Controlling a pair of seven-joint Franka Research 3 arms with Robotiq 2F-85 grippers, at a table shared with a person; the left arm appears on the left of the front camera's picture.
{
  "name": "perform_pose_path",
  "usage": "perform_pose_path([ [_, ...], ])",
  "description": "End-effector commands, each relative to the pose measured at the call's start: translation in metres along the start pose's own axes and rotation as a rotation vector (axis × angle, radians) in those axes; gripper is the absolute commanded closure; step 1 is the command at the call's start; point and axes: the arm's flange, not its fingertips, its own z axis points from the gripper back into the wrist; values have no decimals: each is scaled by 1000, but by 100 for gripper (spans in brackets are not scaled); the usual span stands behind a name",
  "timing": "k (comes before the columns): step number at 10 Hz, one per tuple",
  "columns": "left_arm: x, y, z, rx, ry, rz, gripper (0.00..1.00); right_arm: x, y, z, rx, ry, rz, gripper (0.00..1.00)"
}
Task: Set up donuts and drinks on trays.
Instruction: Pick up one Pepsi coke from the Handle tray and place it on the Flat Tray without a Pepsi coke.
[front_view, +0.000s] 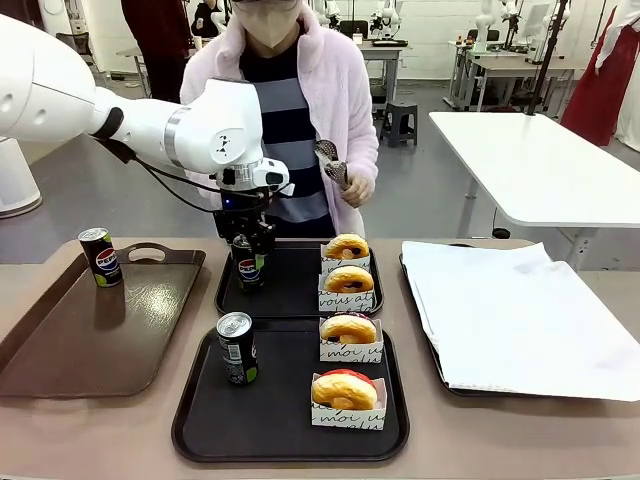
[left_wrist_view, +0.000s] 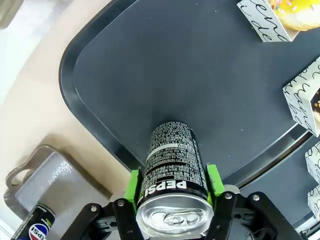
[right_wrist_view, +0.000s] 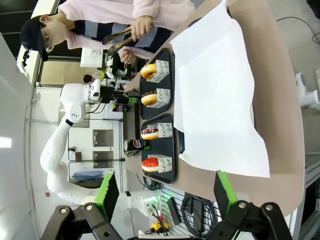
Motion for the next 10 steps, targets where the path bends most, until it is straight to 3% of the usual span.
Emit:
perform_pose_path([
  [1, -1, 0, 7, 22, 6, 6, 0, 2, -1, 0, 22, -11, 18, 0],
  [3, -1, -1, 12, 14, 6, -2, 0, 2, -1, 0, 22, -11, 18, 0],
  [4, -5, -1, 14, 3, -1, 2, 10, 2, -1, 0, 22, -11, 18, 0],
  [5, -5, -1, 18, -1, -1, -2, 1, 2, -1, 0, 22, -11, 18, 0],
  [8, -11, -3, 25, -22, -5, 1, 0, 2, -1, 0, 22, -11, 18, 0],
  [10, -44, -4, 60, -62, 26, -15, 0, 2, -1, 0, 22, -11, 18, 0],
])
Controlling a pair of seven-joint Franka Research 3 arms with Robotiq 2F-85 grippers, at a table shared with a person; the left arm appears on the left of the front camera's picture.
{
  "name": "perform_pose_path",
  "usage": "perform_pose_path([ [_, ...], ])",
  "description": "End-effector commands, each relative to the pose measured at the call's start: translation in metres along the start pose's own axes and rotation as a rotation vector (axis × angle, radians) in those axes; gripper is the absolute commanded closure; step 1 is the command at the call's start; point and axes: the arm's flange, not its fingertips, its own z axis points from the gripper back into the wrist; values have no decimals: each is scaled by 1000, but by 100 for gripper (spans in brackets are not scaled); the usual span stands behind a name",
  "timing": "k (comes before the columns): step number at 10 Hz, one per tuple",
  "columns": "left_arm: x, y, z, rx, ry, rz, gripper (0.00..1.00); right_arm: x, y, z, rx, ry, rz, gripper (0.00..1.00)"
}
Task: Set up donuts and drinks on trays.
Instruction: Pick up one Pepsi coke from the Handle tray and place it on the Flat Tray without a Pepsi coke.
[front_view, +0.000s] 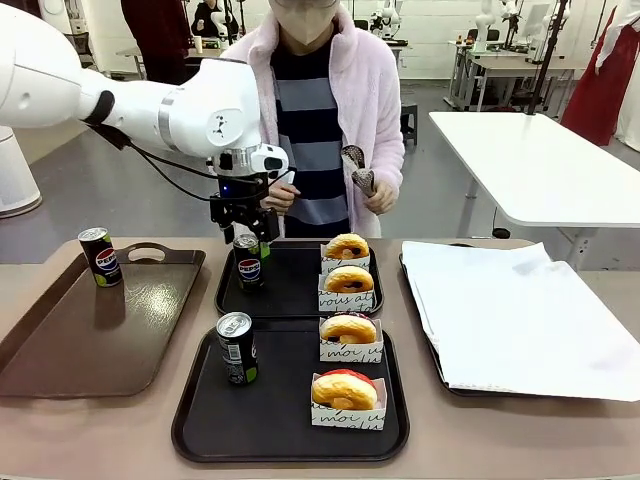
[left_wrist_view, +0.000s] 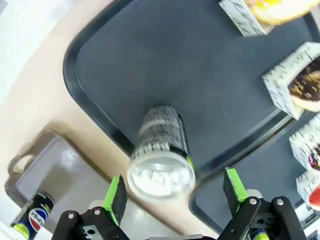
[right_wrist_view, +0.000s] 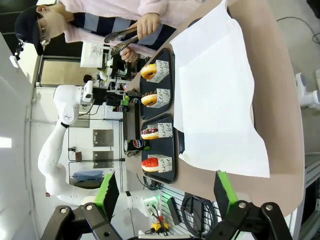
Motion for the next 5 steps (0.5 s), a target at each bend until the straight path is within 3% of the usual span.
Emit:
perform_pose_path([
  [1, -61, 4, 42, -50, 26, -3, 0, 2, 0, 0, 22, -11, 18, 0],
  [4, -127, 33, 53, -84, 40, 50, 0, 2, 0, 0, 22, -11, 18, 0],
  [5, -148, 38, 49, -114, -15, 60, 0, 2, 0, 0, 22, -11, 18, 0],
])
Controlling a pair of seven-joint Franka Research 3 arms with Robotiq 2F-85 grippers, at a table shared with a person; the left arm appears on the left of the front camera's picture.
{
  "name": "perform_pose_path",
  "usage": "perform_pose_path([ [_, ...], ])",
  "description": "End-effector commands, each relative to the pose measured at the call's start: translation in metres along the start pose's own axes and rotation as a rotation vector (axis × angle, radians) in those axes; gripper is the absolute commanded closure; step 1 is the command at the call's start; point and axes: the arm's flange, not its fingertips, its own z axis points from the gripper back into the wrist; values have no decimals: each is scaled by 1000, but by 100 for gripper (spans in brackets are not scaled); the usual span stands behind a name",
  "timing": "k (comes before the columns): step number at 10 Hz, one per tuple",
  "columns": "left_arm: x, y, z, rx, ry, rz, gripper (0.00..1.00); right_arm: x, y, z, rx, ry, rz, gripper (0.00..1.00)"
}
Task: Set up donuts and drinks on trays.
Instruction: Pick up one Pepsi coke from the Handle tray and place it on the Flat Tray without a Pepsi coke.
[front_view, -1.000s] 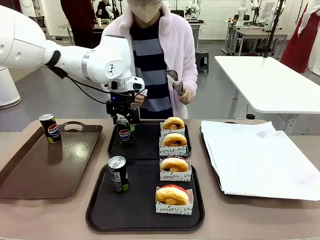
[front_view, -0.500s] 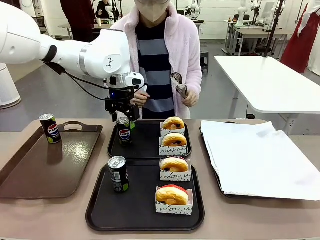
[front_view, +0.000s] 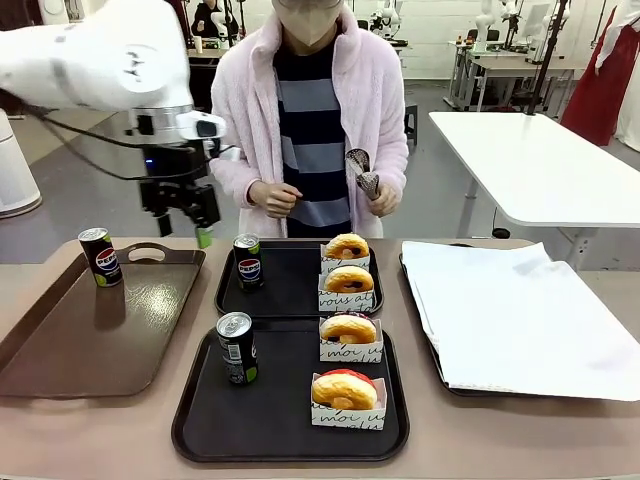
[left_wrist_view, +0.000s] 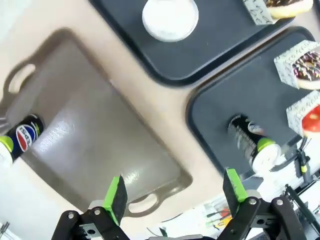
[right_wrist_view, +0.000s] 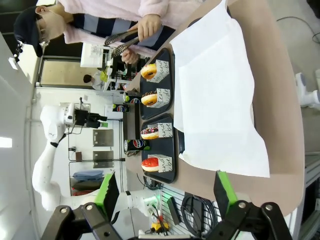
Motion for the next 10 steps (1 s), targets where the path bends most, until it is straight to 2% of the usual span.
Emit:
perform_pose_path([
  [1, -28, 15, -14, -53, -91, -12, 0, 2, 0, 0, 22, -12, 18, 0],
  [3, -39, 24, -15, -43, -98, -5, 0, 2, 0, 0, 22, -12, 18, 0],
  [4, -25, 22, -6, -28, -52, 13, 0, 2, 0, 0, 22, -12, 18, 0],
  [10, -27, 22, -9, -31, -63, 7, 0, 2, 0, 0, 22, -12, 18, 0],
])
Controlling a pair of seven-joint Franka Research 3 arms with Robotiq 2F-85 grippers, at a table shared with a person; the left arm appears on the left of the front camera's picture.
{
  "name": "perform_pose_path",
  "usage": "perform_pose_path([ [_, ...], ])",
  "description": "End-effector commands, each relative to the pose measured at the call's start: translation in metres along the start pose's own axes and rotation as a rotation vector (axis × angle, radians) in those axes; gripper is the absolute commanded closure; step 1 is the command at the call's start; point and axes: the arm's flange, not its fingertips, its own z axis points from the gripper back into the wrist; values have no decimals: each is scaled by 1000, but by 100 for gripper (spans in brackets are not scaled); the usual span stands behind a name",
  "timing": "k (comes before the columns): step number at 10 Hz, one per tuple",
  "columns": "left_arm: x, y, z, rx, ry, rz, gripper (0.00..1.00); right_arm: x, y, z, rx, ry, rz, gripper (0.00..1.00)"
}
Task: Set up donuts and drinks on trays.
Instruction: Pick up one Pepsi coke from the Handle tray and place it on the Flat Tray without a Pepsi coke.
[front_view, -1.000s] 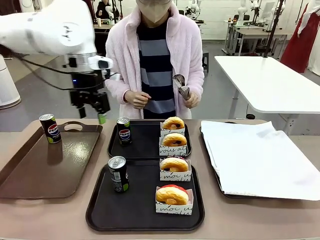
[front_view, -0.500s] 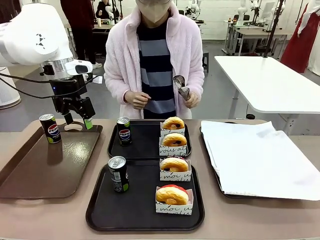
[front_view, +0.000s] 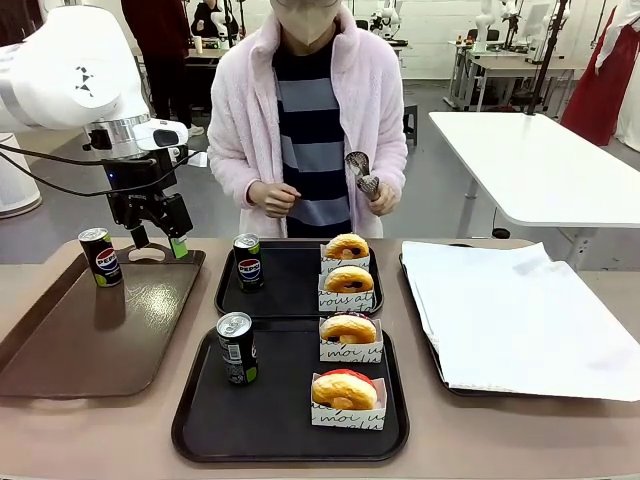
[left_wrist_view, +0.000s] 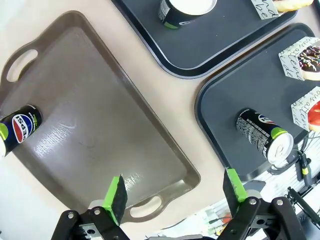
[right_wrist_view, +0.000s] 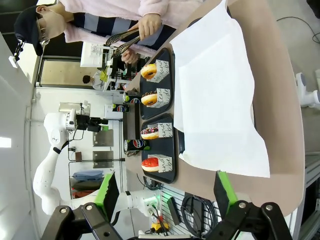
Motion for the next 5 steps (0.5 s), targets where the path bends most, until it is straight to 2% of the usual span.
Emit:
perform_pose_path([
  [1, -7, 14, 11, 58, -26, 30, 0, 2, 0, 0, 22, -12, 18, 0],
  [3, -57, 47, -1, 215, -28, 157, 0, 2, 0, 0, 22, -12, 18, 0],
  [4, -83, 57, 0, 256, -41, 161, 0, 2, 0, 0, 22, -12, 18, 0],
  [5, -111, 63, -3, 244, -51, 196, 0, 2, 0, 0, 22, -12, 18, 0],
])
